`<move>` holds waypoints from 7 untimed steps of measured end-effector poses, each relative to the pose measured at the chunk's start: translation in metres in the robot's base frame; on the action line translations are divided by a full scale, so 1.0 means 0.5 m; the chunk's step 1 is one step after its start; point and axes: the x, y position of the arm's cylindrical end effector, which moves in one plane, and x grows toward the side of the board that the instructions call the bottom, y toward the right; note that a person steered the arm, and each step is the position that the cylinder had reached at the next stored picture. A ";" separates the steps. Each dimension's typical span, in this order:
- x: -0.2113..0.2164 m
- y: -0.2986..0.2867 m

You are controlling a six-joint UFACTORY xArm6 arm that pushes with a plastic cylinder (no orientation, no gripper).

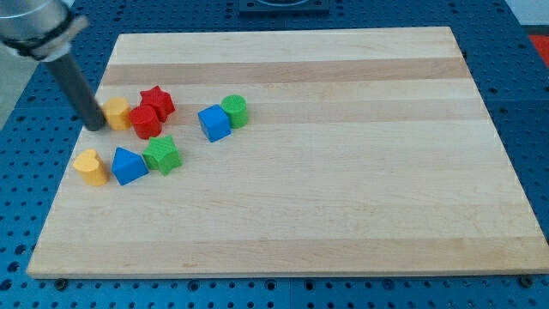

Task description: Move the group of blocks

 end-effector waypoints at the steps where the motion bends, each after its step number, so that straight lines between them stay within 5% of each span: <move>1: -0.059 0.157; 2: -0.099 0.282; 5: 0.068 0.027; 7: 0.058 0.263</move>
